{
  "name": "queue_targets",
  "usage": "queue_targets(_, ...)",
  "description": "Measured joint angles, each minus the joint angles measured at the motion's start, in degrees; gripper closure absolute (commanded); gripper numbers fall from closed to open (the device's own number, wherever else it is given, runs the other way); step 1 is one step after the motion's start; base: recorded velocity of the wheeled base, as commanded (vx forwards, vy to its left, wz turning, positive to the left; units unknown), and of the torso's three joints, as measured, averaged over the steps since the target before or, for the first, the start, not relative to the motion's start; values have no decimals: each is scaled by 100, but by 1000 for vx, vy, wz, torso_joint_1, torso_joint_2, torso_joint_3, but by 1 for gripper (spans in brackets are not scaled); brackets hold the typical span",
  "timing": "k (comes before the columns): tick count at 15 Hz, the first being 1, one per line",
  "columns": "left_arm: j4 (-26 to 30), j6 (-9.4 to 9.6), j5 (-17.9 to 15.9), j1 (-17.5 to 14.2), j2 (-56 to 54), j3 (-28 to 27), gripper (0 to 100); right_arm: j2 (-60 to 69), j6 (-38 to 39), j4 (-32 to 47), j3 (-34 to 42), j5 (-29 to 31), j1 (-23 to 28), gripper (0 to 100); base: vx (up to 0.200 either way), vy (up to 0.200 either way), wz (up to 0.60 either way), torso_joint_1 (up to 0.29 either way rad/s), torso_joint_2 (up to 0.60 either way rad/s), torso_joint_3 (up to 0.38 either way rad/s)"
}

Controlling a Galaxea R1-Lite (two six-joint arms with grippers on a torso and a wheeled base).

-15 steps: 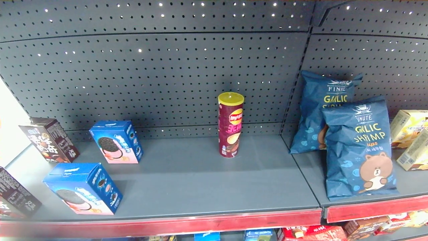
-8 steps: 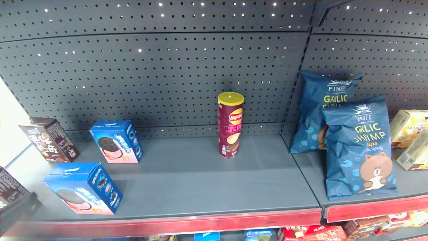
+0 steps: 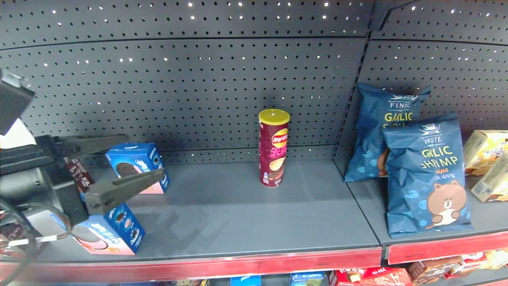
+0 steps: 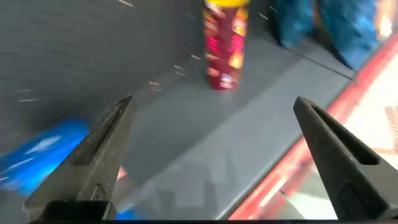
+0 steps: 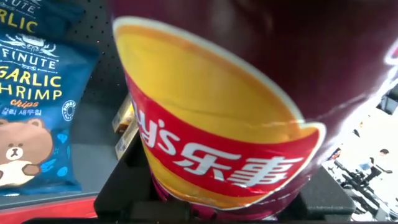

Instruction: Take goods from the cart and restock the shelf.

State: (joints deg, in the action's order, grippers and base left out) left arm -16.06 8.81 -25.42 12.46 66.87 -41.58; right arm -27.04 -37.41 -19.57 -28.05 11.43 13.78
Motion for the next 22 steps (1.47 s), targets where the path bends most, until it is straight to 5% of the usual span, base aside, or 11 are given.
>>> queue_targets(5,-650,-61,38,542,1113,-235,0,-60,-6,449,-216,104,2,100,0,0,0,0,0,0)
queue_targets(12,-1115,-274,10,716,2547,-1001,0,-118,-33,457,-240,273,13,100,0,0,0,0,0,0)
queue_targets(16,-1542,-773,18,1054,3181,-1484,0,-123,-38,452,-268,312,107,100,0,0,0,0,0,0)
queue_targets(22,-1564,-803,44,1220,3792,-1833,0,-121,-38,460,-254,323,171,100,0,0,0,0,0,0)
